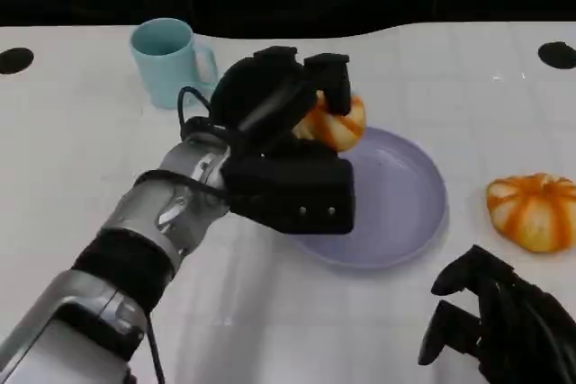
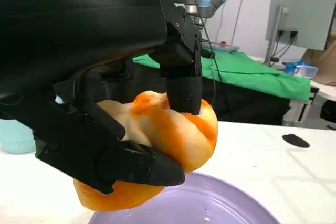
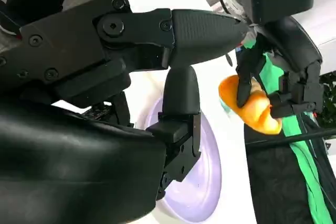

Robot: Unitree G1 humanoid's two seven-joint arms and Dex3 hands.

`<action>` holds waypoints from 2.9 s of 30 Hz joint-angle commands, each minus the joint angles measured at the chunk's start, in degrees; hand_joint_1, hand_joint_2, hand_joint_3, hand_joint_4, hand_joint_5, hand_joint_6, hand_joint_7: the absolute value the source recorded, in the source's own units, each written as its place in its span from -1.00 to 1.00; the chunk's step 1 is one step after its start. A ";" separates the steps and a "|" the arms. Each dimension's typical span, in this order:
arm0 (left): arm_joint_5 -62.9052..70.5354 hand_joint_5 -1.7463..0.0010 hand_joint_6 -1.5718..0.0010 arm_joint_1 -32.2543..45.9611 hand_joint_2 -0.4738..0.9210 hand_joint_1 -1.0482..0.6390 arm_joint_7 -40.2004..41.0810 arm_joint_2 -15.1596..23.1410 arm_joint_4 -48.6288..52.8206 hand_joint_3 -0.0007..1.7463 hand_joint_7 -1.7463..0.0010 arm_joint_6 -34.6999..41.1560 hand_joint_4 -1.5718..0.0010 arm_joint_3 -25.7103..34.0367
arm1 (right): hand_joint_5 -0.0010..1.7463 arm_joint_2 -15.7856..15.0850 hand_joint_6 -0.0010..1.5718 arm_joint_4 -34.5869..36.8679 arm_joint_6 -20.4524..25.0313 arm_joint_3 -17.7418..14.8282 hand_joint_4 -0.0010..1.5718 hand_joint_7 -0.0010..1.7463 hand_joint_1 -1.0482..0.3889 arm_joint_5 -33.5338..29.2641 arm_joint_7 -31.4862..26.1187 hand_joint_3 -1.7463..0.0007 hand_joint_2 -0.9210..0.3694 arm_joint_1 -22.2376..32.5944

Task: Grasp the bread from the table and place it into the plate.

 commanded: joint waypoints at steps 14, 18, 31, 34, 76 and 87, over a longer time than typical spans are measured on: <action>-0.13 -1.00 0.15 -3.67 0.53 0.02 -0.33 -5.00 9.54 -0.01 -1.00 -3.24 -0.12 -2.52 | 1.00 -0.45 -0.52 -0.95 -0.55 -0.17 -0.21 0.97 -0.26 0.25 -0.02 0.44 -1.00 0.91; -0.20 -1.00 0.16 -4.08 0.51 0.01 1.19 -6.25 13.24 0.04 -1.00 -4.90 -0.13 -3.09 | 1.00 -0.33 -0.51 -1.09 -0.43 0.00 -0.20 0.96 -0.27 -0.06 -0.39 0.46 -1.00 0.88; -1.69 0.46 0.42 -6.50 1.00 -0.49 -9.50 -5.50 16.36 -0.54 0.88 -4.96 0.60 -4.43 | 1.00 -0.19 -0.53 -0.86 -1.09 0.17 -0.21 0.98 -0.26 -0.40 -0.41 0.44 -1.00 0.93; -1.71 0.58 0.58 -6.48 1.00 -0.65 -11.72 -5.19 15.95 -0.45 0.97 -3.91 0.81 -4.79 | 1.00 -0.17 -0.53 -1.01 -0.71 -0.02 -0.21 0.98 -0.26 0.09 -0.40 0.44 -1.00 1.02; -26.99 0.72 0.74 14.44 1.00 -0.78 -34.06 7.84 -14.35 -0.46 0.93 -9.63 0.76 10.40 | 1.00 -0.21 -0.51 -1.42 -0.48 0.56 -0.20 0.97 -0.26 -0.68 -1.08 0.44 -1.00 0.80; -42.62 0.33 0.30 26.18 1.00 -0.56 -38.45 5.84 -23.38 -0.60 0.85 -11.02 0.36 17.77 | 1.00 -0.09 -0.49 -1.56 -0.20 0.67 -0.19 0.94 -0.26 -0.49 -1.36 0.44 -1.00 0.77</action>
